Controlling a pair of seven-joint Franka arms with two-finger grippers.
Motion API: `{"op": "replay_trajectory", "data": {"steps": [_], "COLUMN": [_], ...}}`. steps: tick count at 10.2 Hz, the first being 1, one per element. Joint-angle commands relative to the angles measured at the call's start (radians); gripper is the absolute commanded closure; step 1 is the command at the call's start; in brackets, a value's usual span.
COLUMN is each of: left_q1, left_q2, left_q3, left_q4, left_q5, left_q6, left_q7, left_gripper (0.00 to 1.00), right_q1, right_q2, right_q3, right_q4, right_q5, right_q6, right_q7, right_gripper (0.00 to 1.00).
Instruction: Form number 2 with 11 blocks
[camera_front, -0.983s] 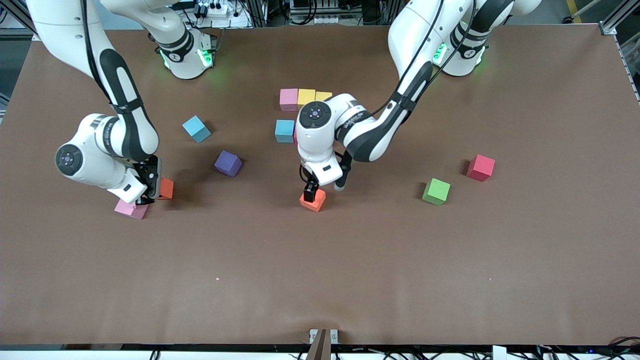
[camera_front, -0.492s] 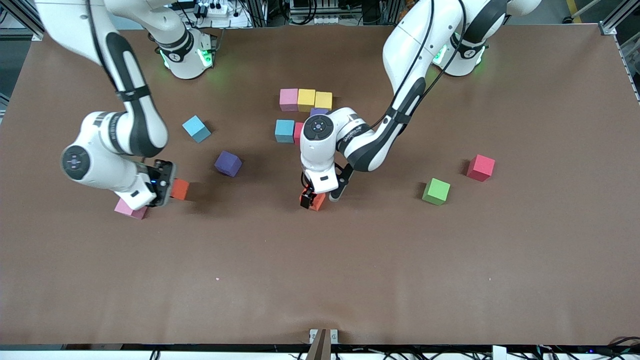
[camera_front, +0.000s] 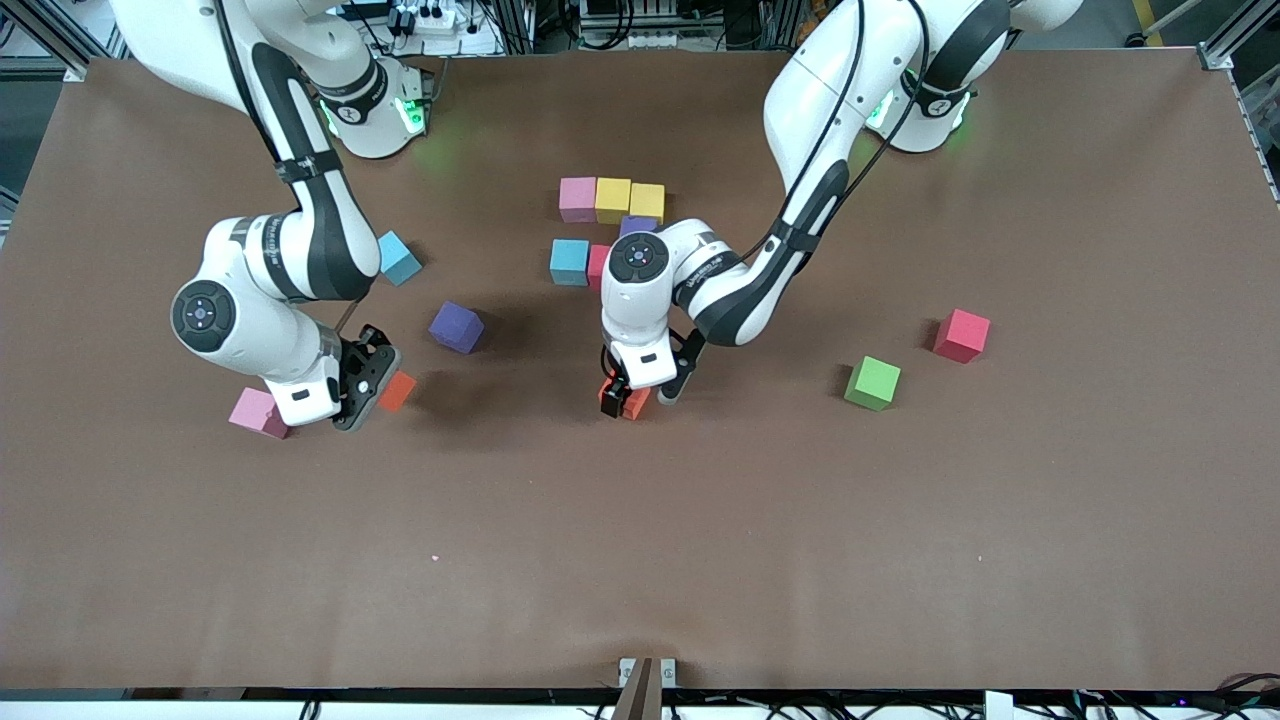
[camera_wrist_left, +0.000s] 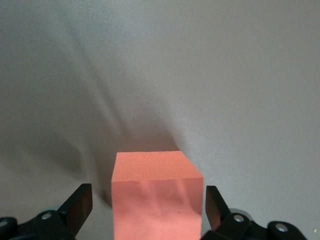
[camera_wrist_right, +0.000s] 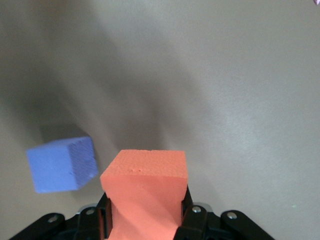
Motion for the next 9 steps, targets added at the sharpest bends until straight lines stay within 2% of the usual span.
{"op": "replay_trajectory", "data": {"steps": [1,2,3,4,5,6,9], "left_q1": [-0.008,-0.009,-0.011,-0.008,-0.008,-0.005,0.061], "left_q2": [0.015,0.024,0.026,0.024,0.018,0.001,-0.046], "left_q3": [0.010,0.010,0.010,0.010,0.010,0.010,-0.013], "left_q4": [0.015,0.015,0.014,0.014,0.010,0.009,0.001], "left_q5": [-0.003,-0.003,-0.003,-0.003,0.003,0.015,0.000], "left_q6": [0.020,0.020,0.020,0.020,0.020,0.019,-0.036], "left_q7": [-0.011,-0.010,-0.008,-0.004,0.002,0.028,0.238], "left_gripper": [0.00,0.00,0.18,0.60,0.77,0.80,0.78], "right_q1": [0.058,0.083,0.100,0.109,0.112,0.132,0.198], "right_q2": [-0.004,0.002,0.006,0.010,0.018,0.021,0.035], "right_q3": [-0.004,-0.004,-0.004,-0.004,-0.006,-0.004,-0.006], "right_q4": [0.036,0.035,0.033,0.024,0.004,-0.017,-0.037], "right_q5": [0.009,0.009,0.041,0.117,0.188,0.202,0.202], "right_q6": [-0.050,-0.044,-0.041,-0.038,-0.018,0.026,0.088], "right_q7": [0.252,0.344,0.409,0.417,0.429,0.464,0.558], "right_gripper": [0.71,0.71,0.71,0.71,0.71,0.71,0.71]}}
